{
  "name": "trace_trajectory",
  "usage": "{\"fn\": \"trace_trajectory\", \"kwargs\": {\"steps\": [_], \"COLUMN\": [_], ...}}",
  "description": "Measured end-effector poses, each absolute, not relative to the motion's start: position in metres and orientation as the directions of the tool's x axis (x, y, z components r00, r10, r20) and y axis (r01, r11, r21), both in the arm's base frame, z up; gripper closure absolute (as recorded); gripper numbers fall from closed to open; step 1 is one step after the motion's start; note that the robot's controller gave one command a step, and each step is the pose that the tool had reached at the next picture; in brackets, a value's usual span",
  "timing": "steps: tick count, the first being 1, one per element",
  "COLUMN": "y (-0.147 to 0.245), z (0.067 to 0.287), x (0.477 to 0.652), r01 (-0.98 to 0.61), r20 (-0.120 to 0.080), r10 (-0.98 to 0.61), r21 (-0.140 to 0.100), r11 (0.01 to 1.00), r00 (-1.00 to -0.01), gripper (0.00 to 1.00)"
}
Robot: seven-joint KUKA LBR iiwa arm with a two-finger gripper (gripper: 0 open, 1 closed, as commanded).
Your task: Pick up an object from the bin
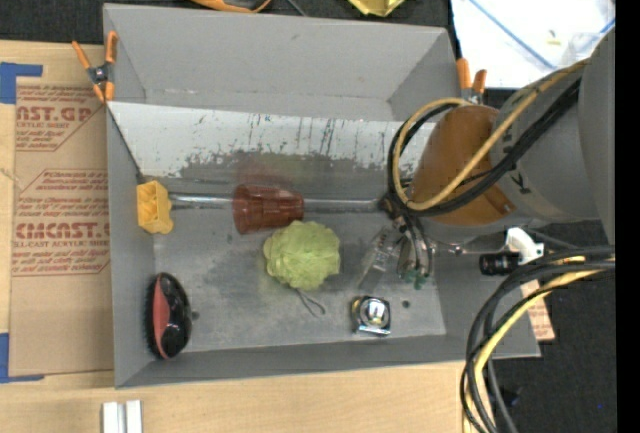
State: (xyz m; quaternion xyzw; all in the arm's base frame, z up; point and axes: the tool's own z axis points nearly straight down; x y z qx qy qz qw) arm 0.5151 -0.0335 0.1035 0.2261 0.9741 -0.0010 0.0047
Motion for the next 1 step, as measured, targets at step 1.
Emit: {"fn": "trace_trajectory", "kwargs": {"steps": [1], "y": [-0.0205], "z": [0.1654], "x": [0.5444], "r01": [0.589], "r20": [0.002], "r10": [0.589], "r21": [-0.008], "r11": [0.808], "r00": [-0.808], "gripper": [1.00]}}
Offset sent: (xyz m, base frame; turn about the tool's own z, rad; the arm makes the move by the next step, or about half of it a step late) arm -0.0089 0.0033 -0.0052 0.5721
